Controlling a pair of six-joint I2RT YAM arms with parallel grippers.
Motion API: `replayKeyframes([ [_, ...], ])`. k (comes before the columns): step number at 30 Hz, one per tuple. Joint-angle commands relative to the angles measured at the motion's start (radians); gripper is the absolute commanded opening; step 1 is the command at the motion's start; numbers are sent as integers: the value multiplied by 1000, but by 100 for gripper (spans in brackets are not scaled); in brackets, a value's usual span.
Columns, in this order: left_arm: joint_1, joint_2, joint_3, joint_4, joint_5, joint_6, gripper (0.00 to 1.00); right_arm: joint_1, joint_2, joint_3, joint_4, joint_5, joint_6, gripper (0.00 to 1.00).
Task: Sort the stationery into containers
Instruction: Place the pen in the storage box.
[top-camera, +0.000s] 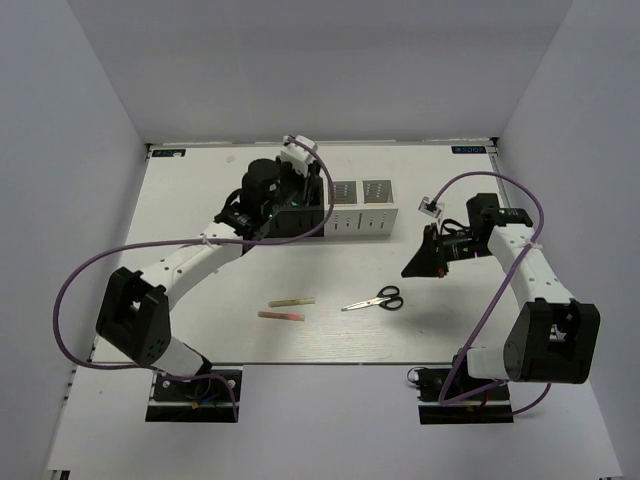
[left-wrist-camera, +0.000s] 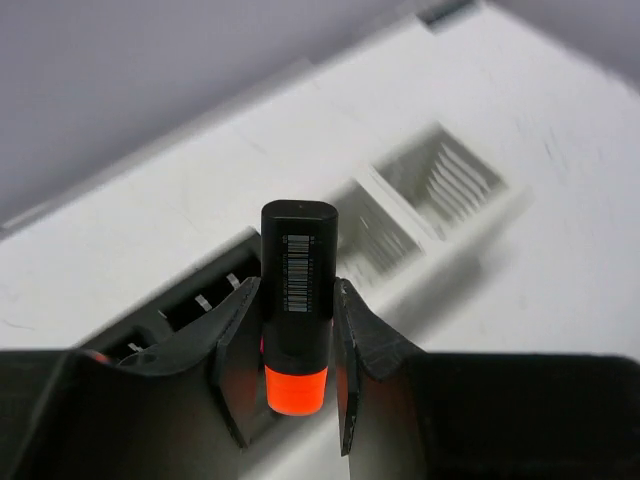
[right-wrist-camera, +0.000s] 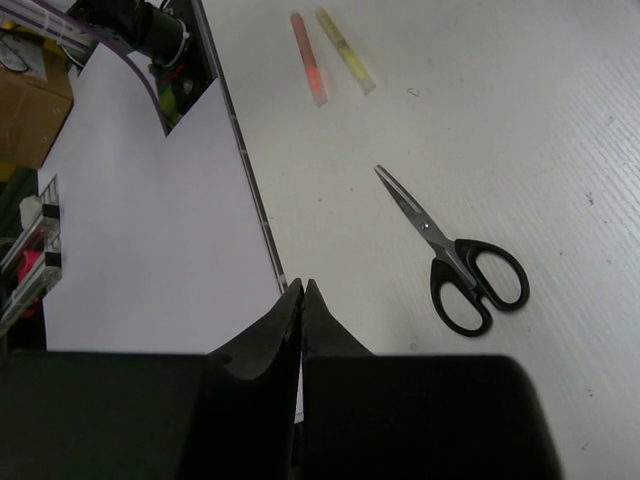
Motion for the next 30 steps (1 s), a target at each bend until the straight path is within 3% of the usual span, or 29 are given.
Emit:
replayKeyframes([
  [1,43,28,-12,281,-103,-175,0,-1,3,41,-69,-52,-50,0],
  [4,69,98,26,358,-195,-228,0,-1,0,38,-69,-53,-58,11],
  [5,83,127,61,364,-224,-232,0,-1,-5,41,-67,-56,-58,19],
  [9,94,224,121,376,-260,-277,0,-1,-23,33,-64,-53,-71,31],
  [18,97,295,80,434,-269,-306,3,-2,-37,24,-52,-55,-71,45],
  [24,97,275,17,454,-244,-314,10,-2,-37,21,-52,-52,-81,71],
  [26,99,264,-3,453,-233,-311,13,-2,-41,19,-52,-47,-79,90],
  [29,97,255,-31,453,-232,-311,16,1,-45,19,-35,-45,-64,90],
  [30,99,254,-29,448,-229,-311,22,-2,-46,16,-31,-45,-41,90],
])
